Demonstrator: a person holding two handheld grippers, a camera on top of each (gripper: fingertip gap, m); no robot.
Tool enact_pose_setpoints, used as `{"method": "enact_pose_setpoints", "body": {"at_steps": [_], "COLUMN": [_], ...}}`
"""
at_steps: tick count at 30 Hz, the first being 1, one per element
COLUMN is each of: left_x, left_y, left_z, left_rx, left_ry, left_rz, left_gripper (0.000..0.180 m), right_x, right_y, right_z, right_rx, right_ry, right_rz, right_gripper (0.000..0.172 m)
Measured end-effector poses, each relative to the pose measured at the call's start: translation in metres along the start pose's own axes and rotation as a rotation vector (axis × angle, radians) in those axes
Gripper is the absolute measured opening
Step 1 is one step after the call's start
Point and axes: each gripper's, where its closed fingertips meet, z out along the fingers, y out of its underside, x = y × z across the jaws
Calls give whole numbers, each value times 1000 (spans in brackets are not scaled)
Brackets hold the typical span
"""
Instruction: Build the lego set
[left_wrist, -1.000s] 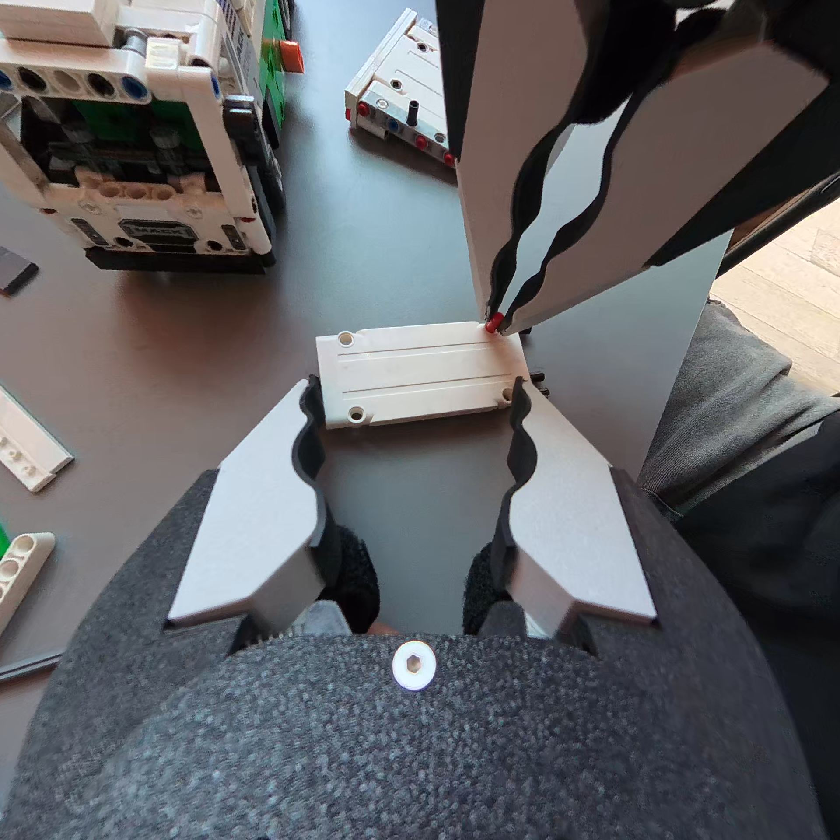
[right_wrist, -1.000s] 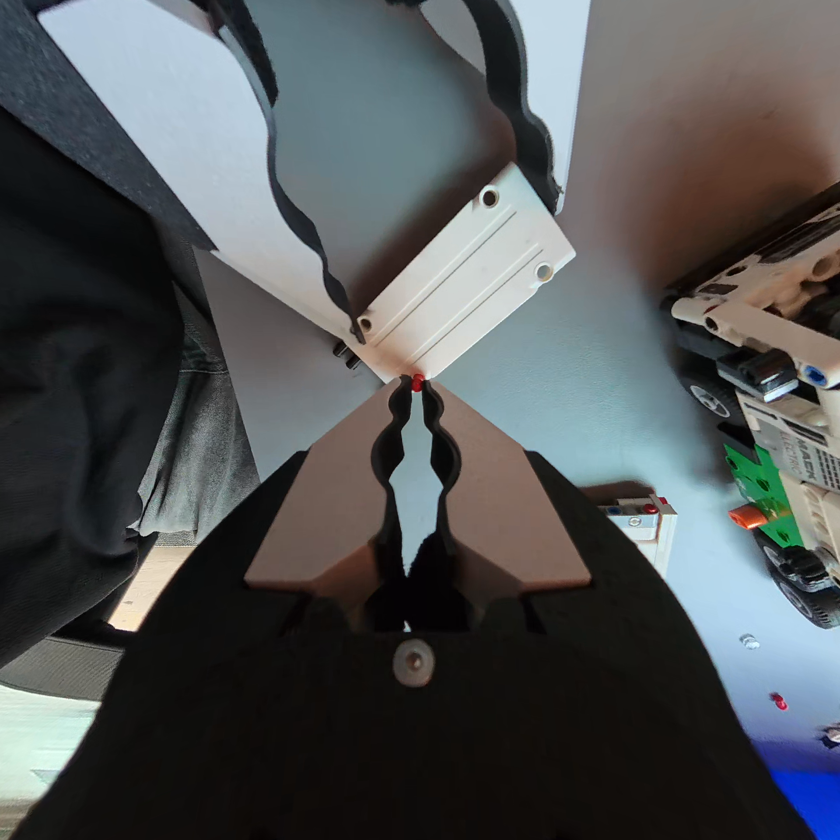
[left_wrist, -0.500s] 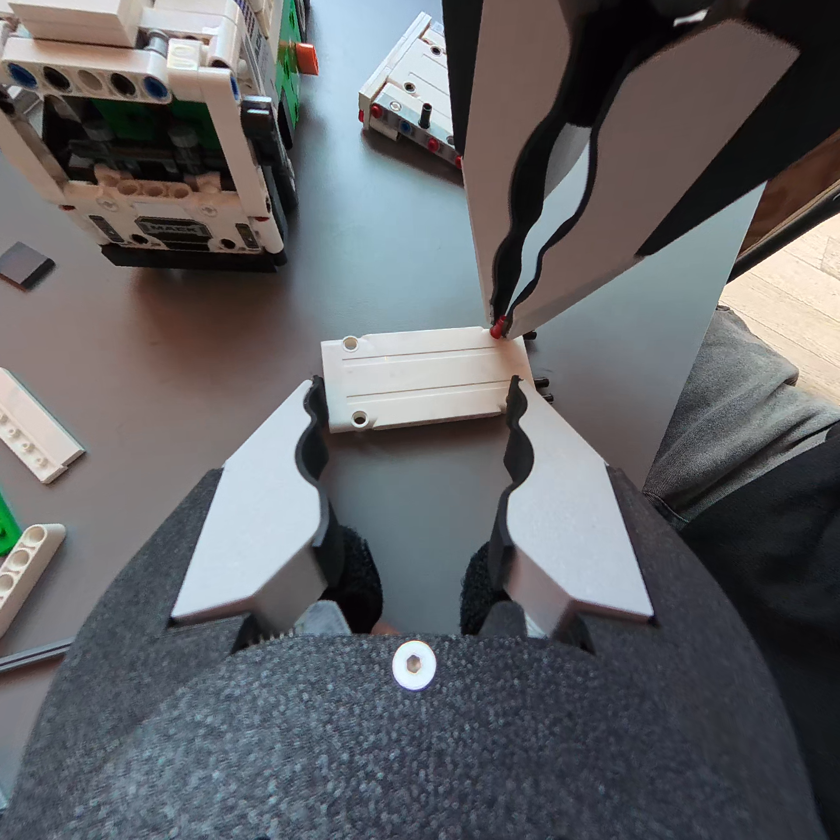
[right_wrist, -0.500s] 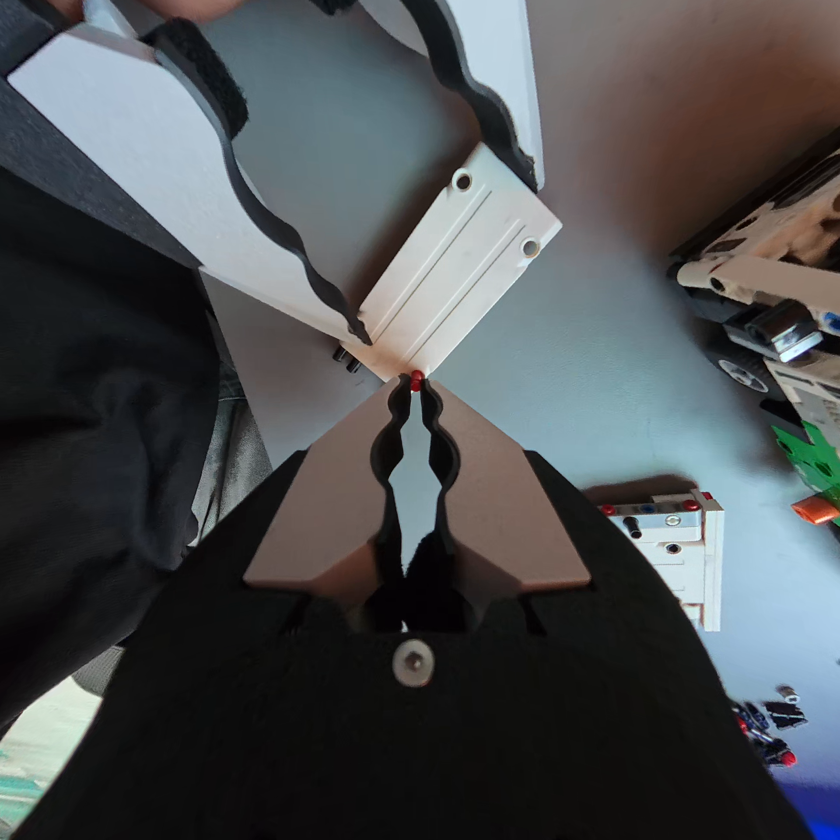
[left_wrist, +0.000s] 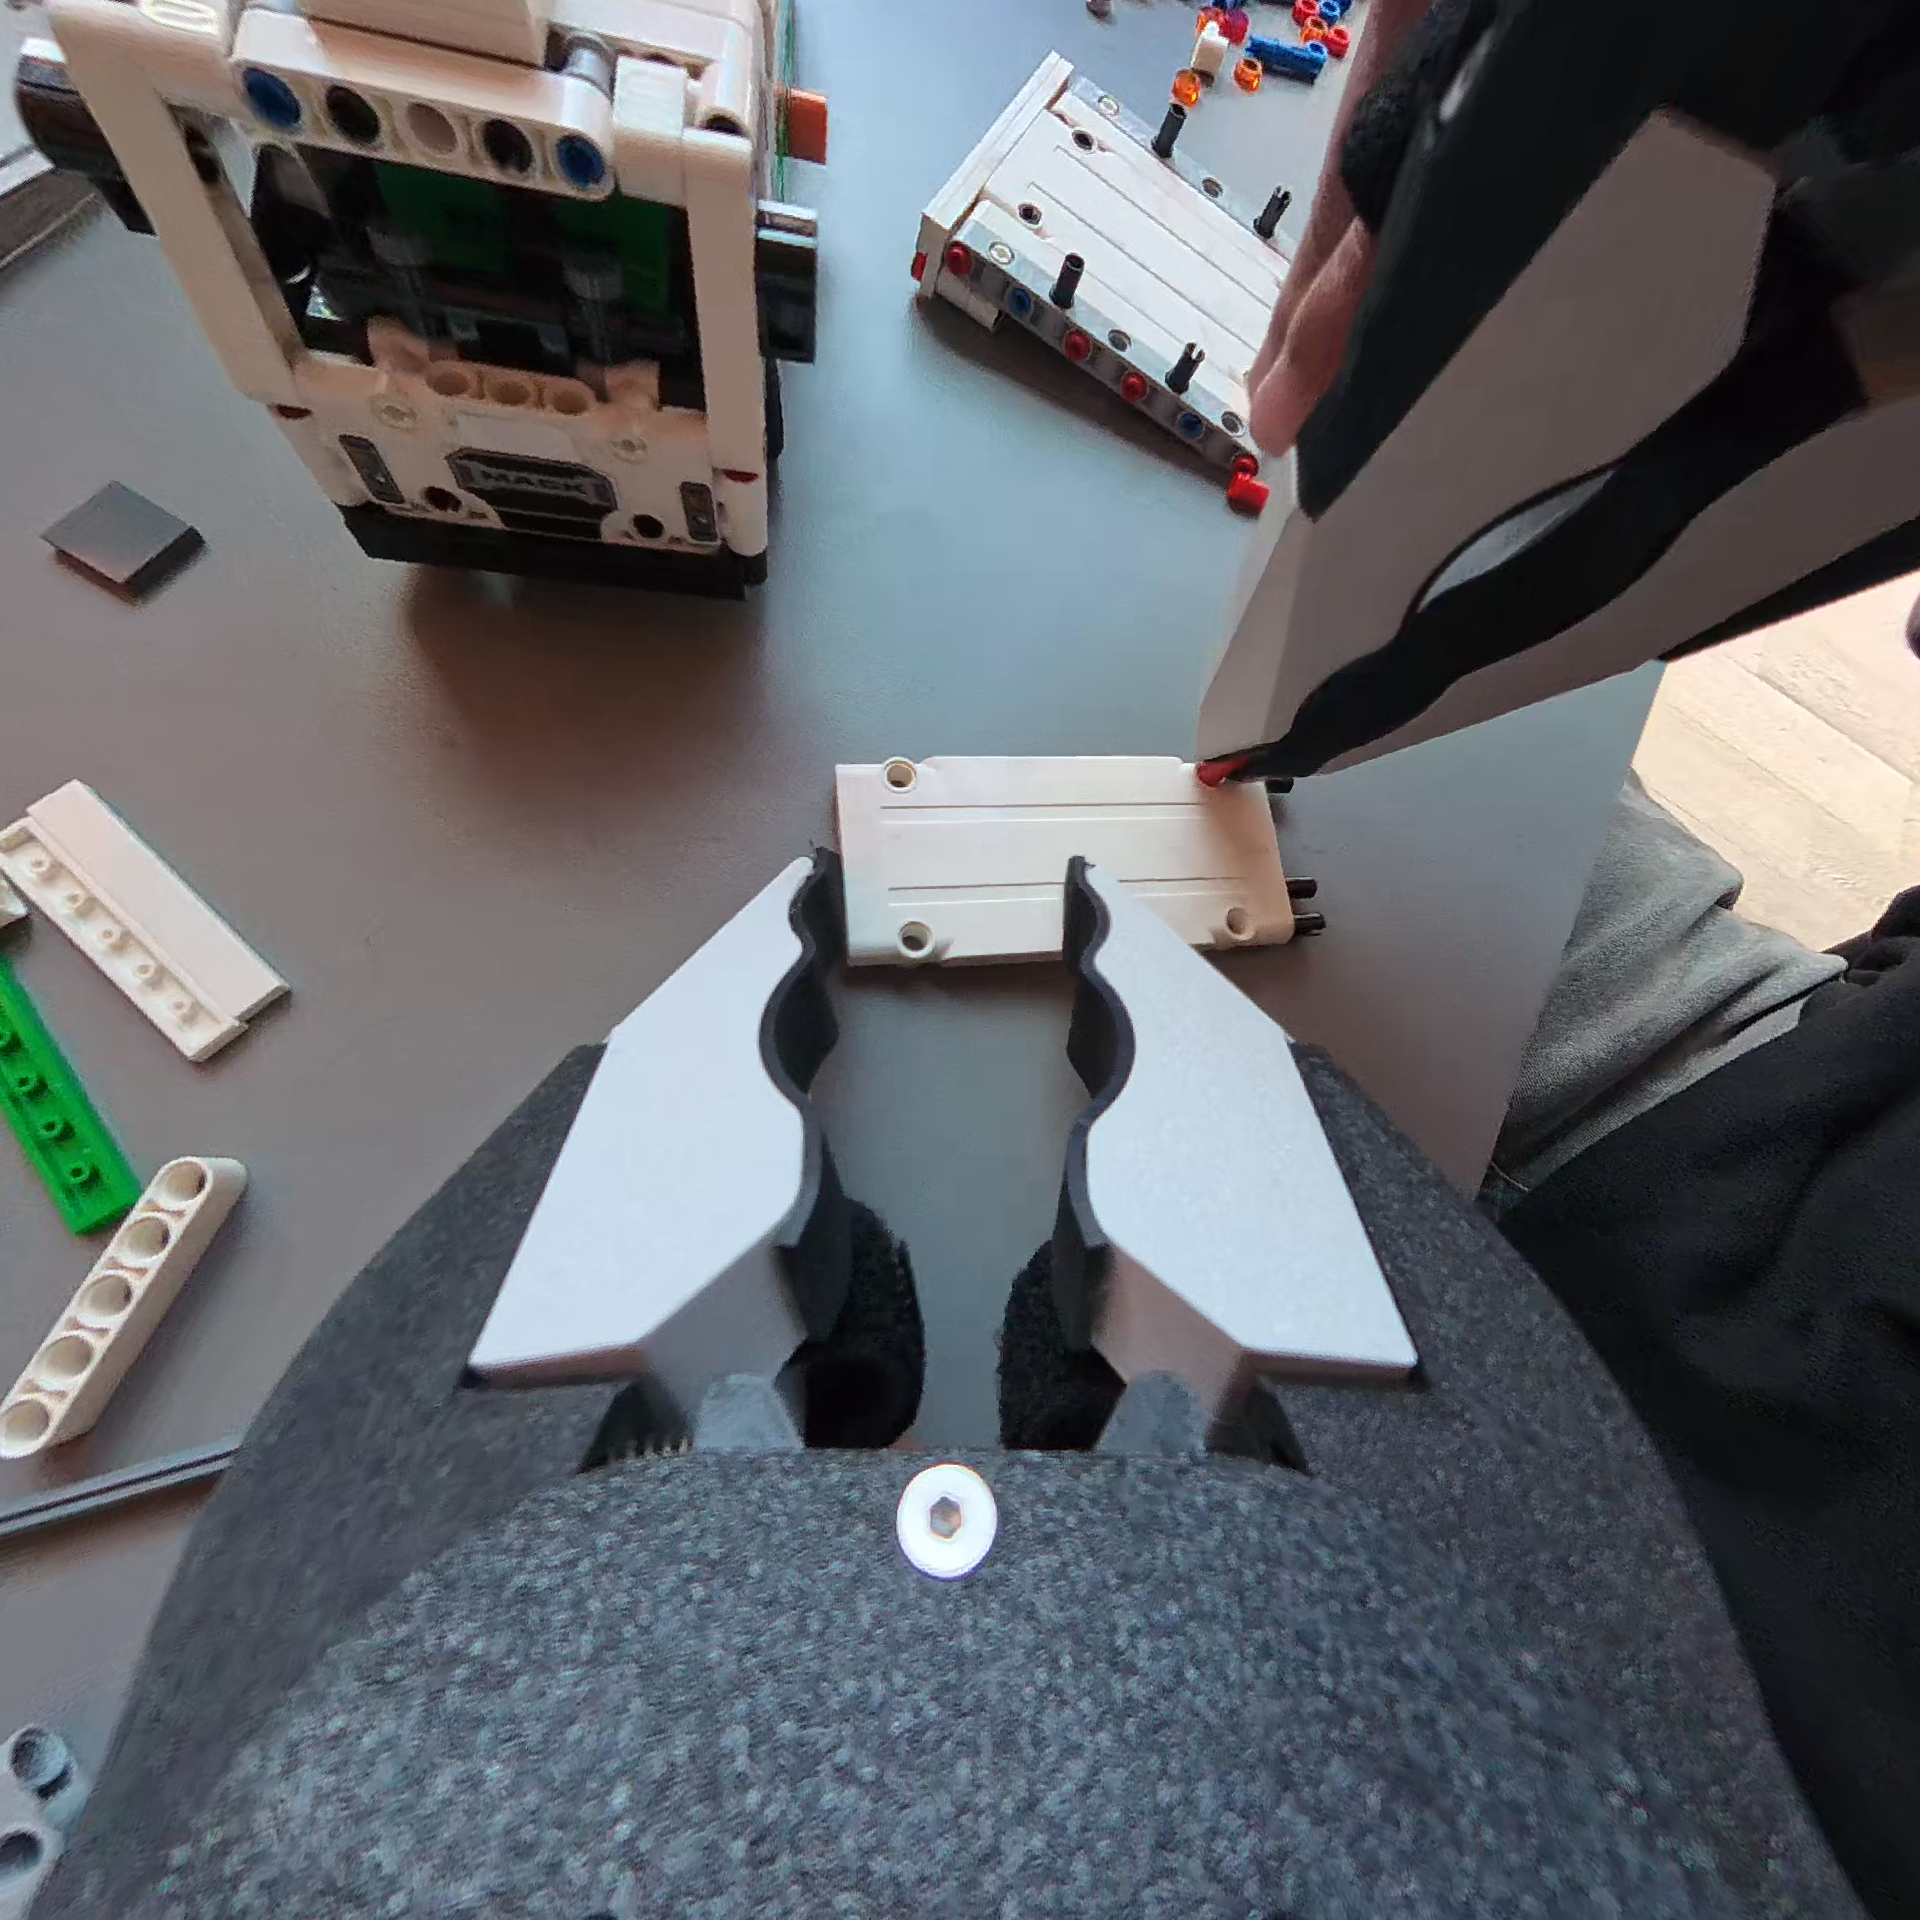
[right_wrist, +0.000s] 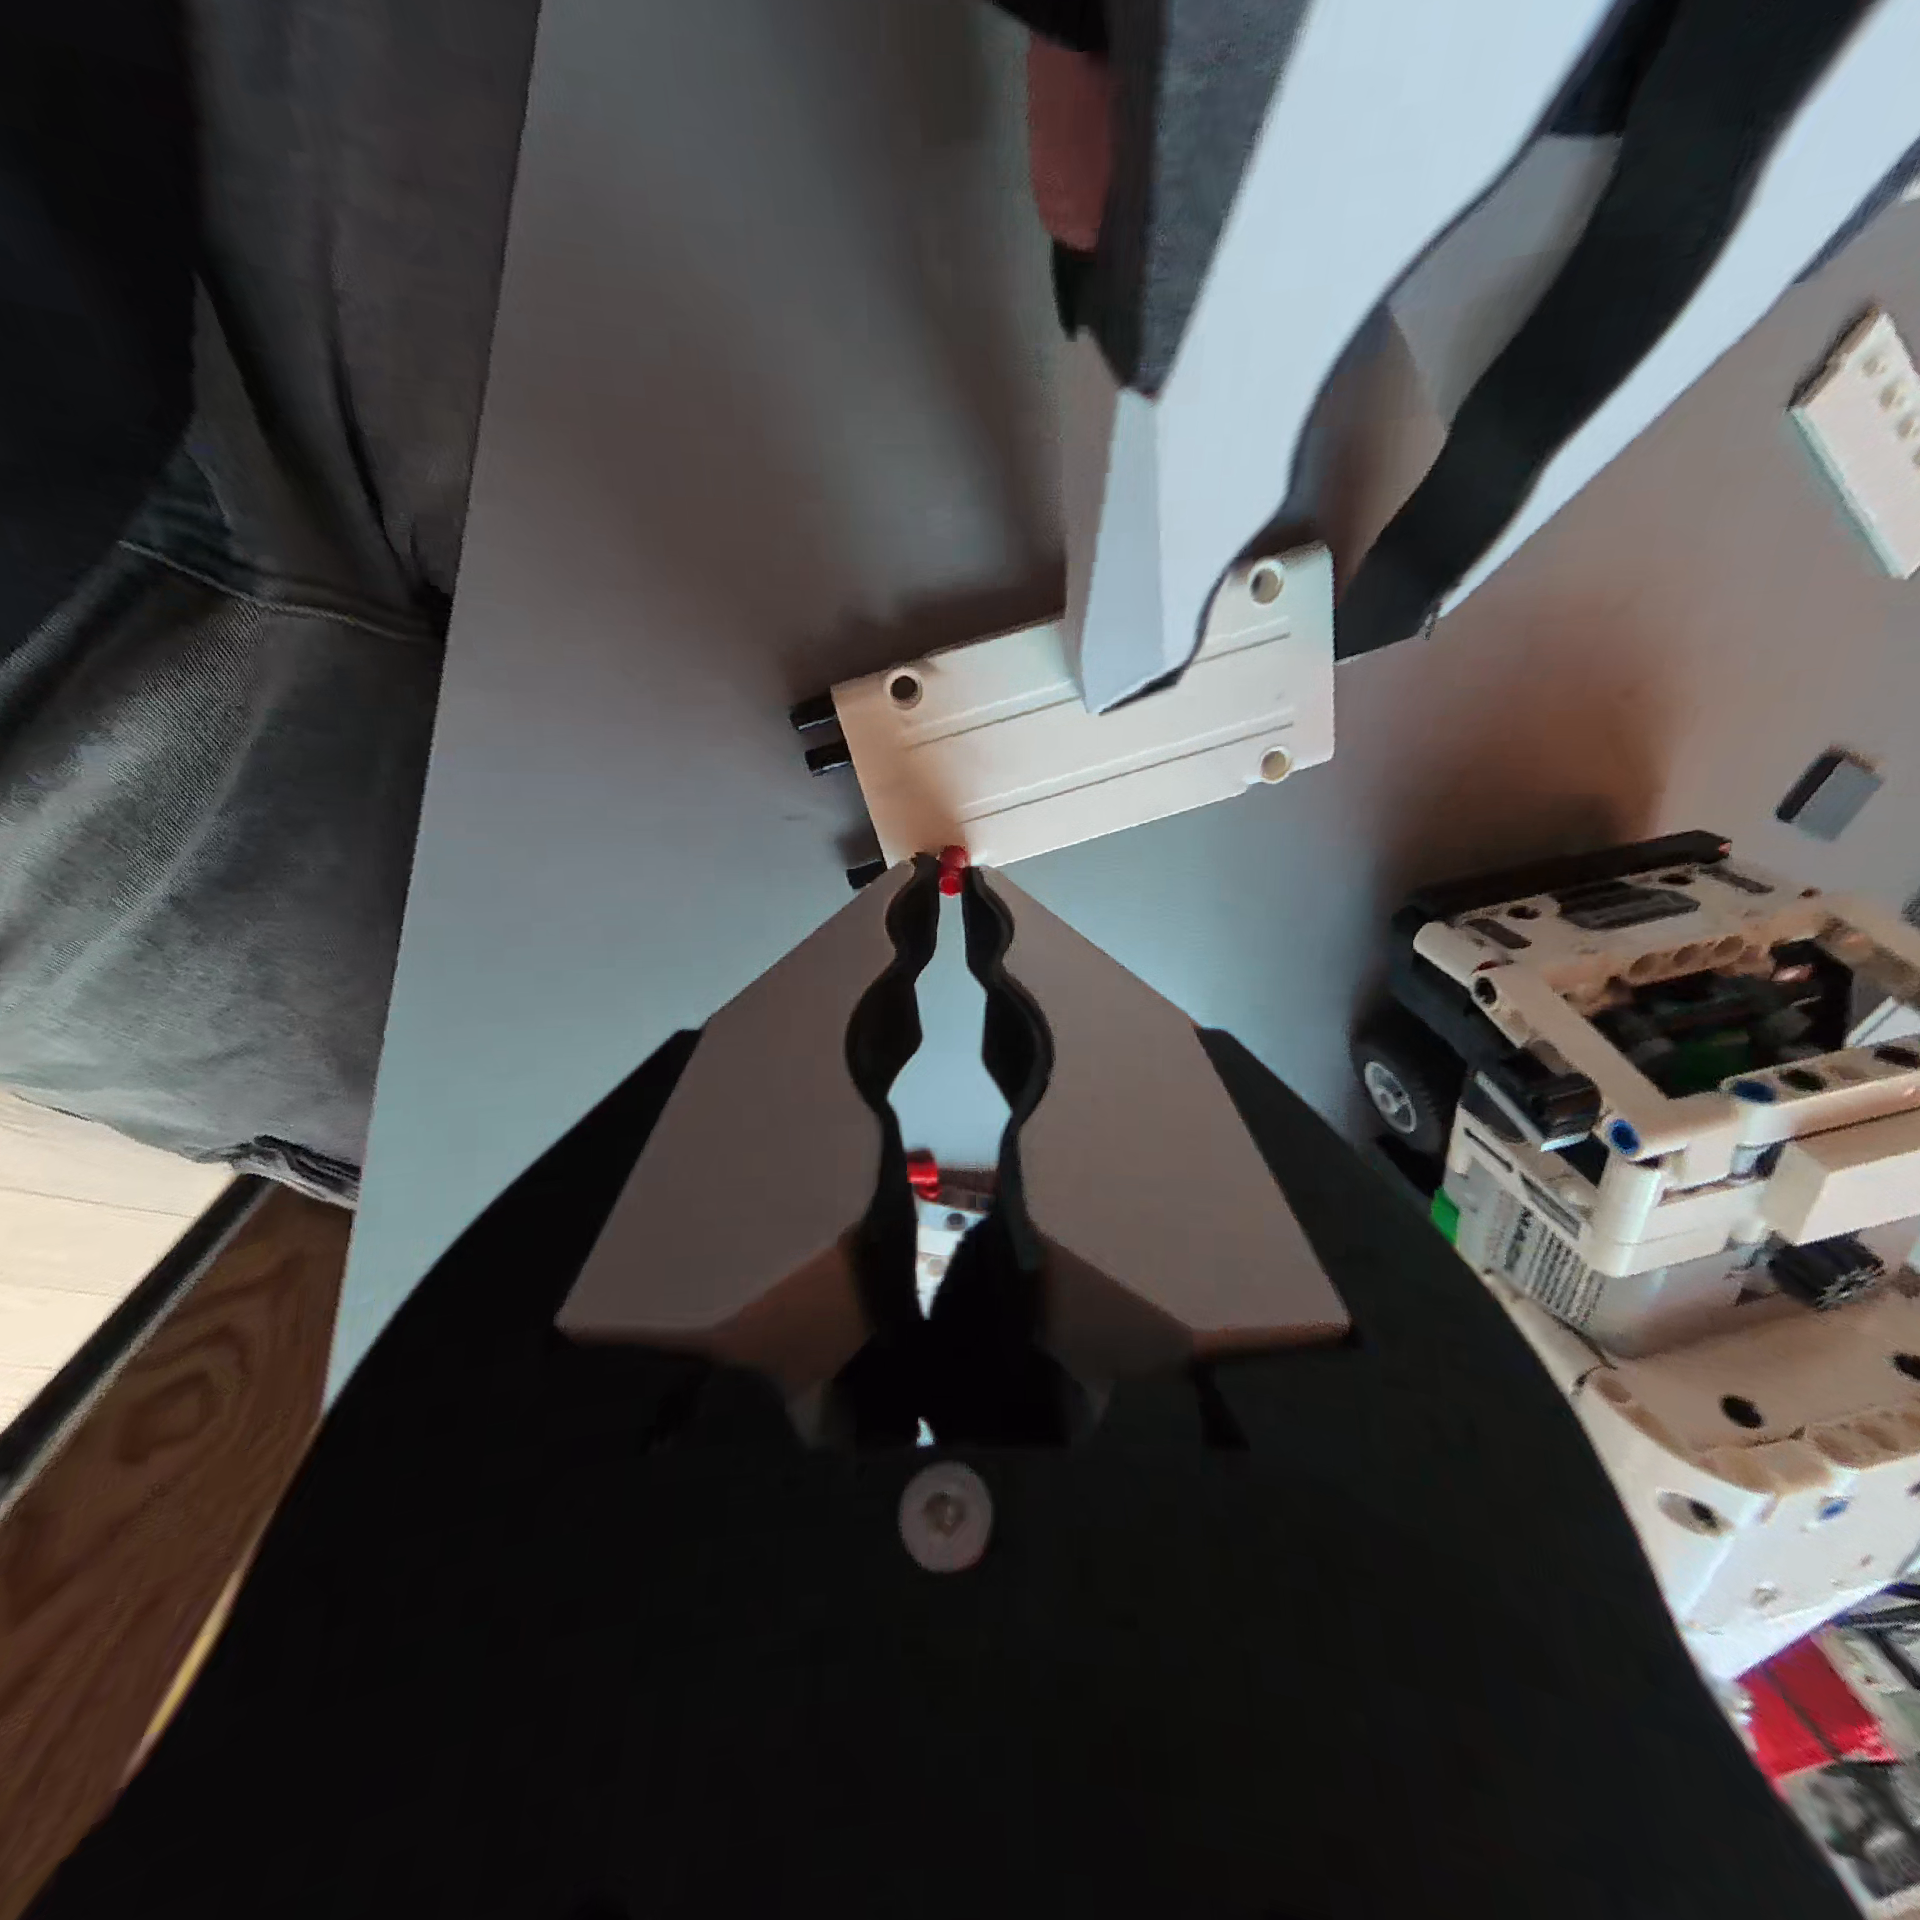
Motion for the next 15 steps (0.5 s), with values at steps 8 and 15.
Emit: {"method": "enact_pose_setpoints", "body": {"at_steps": [8, 15], "left_x": [-1, -1], "left_y": [0, 0], "left_z": [0, 0], "left_rx": [0, -1], "left_ry": [7, 12], "left_rz": [3, 3], "left_gripper": [39, 39], "right_x": [1, 1], "right_y": [0, -1], "right_z": [0, 1], "right_rx": [-69, -94], "right_ry": [-23, -100], "right_rz": [-242, -331], "right_gripper": [3, 3]}}
